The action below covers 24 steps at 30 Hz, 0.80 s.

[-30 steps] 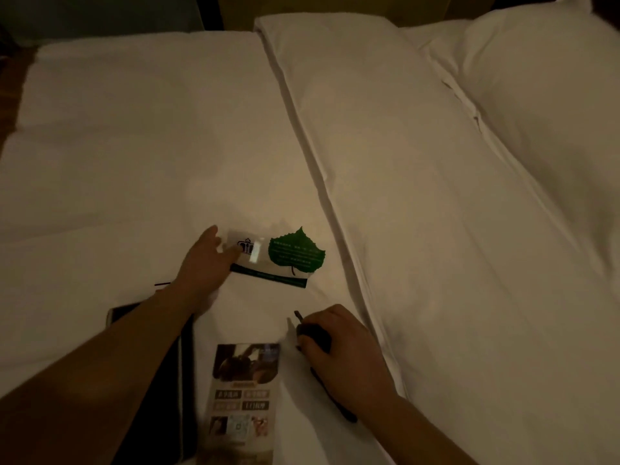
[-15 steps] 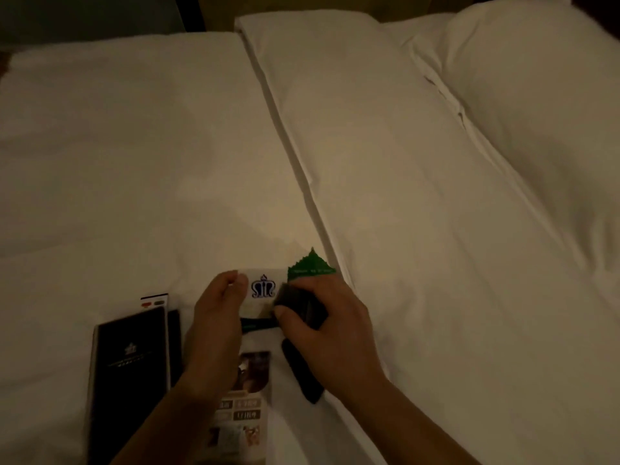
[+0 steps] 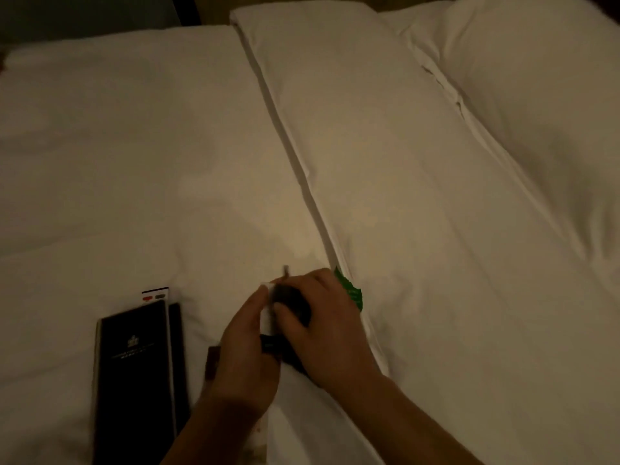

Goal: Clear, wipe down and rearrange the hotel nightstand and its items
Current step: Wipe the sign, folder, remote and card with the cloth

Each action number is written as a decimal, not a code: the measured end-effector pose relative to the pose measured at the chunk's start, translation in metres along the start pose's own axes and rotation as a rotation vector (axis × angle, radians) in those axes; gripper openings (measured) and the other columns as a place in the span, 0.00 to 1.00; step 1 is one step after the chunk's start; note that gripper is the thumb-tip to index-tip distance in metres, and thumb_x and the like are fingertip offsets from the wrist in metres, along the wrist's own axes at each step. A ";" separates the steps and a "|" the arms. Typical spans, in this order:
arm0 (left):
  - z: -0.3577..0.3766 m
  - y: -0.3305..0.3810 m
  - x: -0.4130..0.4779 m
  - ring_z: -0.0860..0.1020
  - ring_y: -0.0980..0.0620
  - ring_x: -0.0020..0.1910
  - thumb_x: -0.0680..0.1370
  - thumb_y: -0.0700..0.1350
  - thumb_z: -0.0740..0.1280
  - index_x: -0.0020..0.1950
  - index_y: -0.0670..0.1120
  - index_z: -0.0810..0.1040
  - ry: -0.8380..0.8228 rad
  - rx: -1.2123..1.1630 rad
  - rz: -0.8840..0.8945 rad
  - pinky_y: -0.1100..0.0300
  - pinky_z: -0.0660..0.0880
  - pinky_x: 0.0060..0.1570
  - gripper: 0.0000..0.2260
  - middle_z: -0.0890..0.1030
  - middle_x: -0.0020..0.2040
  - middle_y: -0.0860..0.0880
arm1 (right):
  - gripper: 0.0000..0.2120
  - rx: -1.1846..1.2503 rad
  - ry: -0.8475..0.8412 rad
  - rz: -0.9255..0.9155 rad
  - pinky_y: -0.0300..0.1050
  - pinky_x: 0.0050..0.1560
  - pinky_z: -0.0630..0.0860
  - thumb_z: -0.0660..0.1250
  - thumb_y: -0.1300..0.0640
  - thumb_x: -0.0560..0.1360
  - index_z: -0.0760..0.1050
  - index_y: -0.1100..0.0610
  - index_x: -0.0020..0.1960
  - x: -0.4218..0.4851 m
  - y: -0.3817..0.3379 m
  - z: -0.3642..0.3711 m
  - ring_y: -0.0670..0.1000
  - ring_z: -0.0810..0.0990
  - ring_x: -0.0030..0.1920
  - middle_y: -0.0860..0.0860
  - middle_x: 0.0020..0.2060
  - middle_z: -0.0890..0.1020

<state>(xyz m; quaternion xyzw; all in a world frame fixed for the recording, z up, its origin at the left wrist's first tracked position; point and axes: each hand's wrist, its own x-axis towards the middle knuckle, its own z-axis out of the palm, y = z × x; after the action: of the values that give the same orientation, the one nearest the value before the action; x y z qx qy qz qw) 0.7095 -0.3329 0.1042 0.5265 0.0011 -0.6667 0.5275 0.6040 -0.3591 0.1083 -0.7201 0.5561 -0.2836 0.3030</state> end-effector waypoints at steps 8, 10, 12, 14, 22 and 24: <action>-0.007 0.002 -0.001 0.85 0.45 0.47 0.82 0.57 0.57 0.62 0.50 0.82 0.010 0.053 0.088 0.57 0.81 0.35 0.19 0.86 0.54 0.43 | 0.08 -0.101 0.083 0.083 0.35 0.48 0.74 0.66 0.51 0.78 0.79 0.53 0.53 0.007 0.033 -0.016 0.46 0.75 0.46 0.47 0.47 0.76; -0.011 0.003 -0.001 0.85 0.44 0.47 0.82 0.59 0.56 0.62 0.53 0.81 0.025 0.102 0.104 0.58 0.81 0.32 0.19 0.86 0.54 0.45 | 0.08 -0.033 0.147 0.229 0.26 0.45 0.71 0.67 0.52 0.77 0.79 0.53 0.55 0.003 0.051 -0.025 0.42 0.75 0.45 0.45 0.47 0.75; -0.013 0.004 0.000 0.86 0.46 0.45 0.82 0.59 0.57 0.62 0.53 0.82 0.056 0.071 0.091 0.58 0.80 0.31 0.19 0.87 0.53 0.46 | 0.09 -0.007 0.158 0.294 0.23 0.44 0.68 0.67 0.52 0.77 0.79 0.53 0.56 -0.003 0.057 -0.028 0.38 0.73 0.42 0.45 0.48 0.75; -0.011 0.002 0.000 0.86 0.47 0.44 0.82 0.58 0.58 0.61 0.52 0.82 0.085 0.005 0.080 0.54 0.81 0.34 0.18 0.87 0.53 0.46 | 0.10 -0.012 0.115 0.252 0.25 0.46 0.69 0.68 0.51 0.77 0.79 0.52 0.56 -0.014 0.051 -0.022 0.38 0.73 0.44 0.45 0.48 0.75; -0.010 -0.006 0.001 0.83 0.44 0.57 0.77 0.60 0.61 0.68 0.47 0.77 -0.003 -0.094 -0.002 0.51 0.81 0.52 0.25 0.85 0.58 0.43 | 0.11 -0.053 -0.062 -0.087 0.32 0.52 0.71 0.64 0.46 0.76 0.78 0.49 0.54 -0.040 0.011 0.003 0.43 0.73 0.50 0.45 0.50 0.76; -0.018 -0.004 0.003 0.85 0.46 0.49 0.81 0.59 0.58 0.65 0.50 0.79 0.023 -0.062 0.066 0.55 0.82 0.38 0.20 0.87 0.54 0.46 | 0.10 -0.047 0.002 0.077 0.33 0.52 0.71 0.66 0.48 0.76 0.79 0.49 0.55 -0.039 0.029 -0.011 0.42 0.73 0.50 0.45 0.50 0.76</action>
<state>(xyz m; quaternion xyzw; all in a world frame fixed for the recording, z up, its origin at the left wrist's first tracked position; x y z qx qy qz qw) 0.7202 -0.3230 0.0920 0.5172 0.0105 -0.6427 0.5652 0.5692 -0.3284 0.0904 -0.7048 0.5903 -0.2593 0.2960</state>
